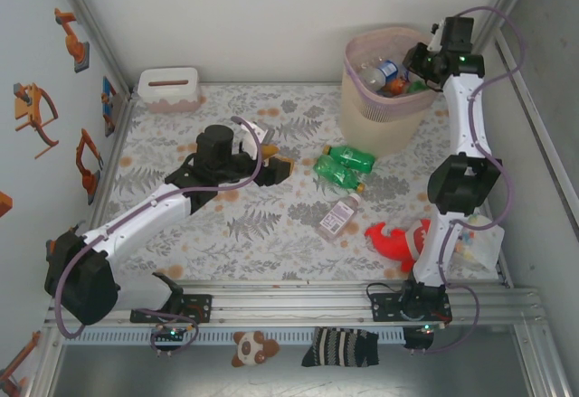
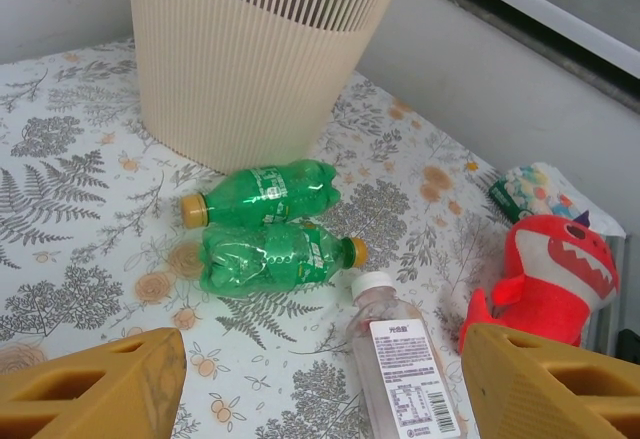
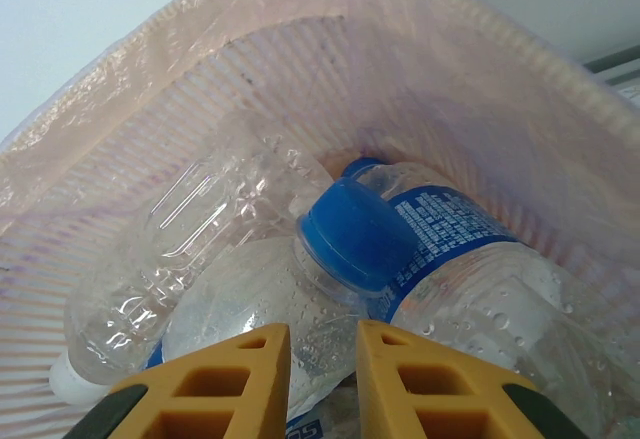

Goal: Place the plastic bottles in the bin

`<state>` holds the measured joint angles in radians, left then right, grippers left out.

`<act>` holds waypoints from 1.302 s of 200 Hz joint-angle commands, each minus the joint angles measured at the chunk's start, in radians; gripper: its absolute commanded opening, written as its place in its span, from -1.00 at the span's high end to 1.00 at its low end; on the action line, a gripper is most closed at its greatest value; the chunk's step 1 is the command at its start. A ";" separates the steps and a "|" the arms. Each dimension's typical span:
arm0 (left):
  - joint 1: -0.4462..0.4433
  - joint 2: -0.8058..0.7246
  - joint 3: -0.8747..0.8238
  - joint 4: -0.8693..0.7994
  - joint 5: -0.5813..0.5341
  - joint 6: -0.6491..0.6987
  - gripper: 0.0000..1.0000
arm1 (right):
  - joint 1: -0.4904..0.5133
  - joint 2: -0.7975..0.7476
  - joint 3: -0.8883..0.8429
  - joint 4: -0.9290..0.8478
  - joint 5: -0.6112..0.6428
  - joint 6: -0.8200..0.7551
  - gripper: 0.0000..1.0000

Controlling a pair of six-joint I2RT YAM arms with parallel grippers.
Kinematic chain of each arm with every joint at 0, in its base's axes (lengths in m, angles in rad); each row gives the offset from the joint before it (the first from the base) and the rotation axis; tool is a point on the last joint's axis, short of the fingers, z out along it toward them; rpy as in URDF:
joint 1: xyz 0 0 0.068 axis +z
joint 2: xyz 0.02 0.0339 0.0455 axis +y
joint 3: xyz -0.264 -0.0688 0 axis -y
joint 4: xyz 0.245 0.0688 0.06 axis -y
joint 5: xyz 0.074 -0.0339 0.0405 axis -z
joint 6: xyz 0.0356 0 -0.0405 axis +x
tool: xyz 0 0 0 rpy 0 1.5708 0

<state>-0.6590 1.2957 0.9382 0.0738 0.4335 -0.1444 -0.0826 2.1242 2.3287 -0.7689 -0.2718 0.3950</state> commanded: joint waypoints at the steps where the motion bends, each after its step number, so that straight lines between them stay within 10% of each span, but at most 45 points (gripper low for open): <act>1: 0.007 -0.029 -0.019 -0.008 0.001 -0.006 -0.45 | 0.002 -0.034 0.055 -0.021 0.045 -0.017 0.53; 95: 0.009 -0.033 -0.021 -0.003 0.010 -0.011 -0.45 | 0.026 -0.038 -0.021 0.174 -0.331 0.122 0.49; 260: 0.009 -0.026 -0.014 -0.040 -0.023 -0.011 -0.44 | 0.028 -0.133 -0.077 0.090 -0.226 0.069 0.48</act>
<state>-0.6537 1.2835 0.9268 0.0589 0.4255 -0.1452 -0.0601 2.0953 2.2463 -0.6521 -0.5198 0.4805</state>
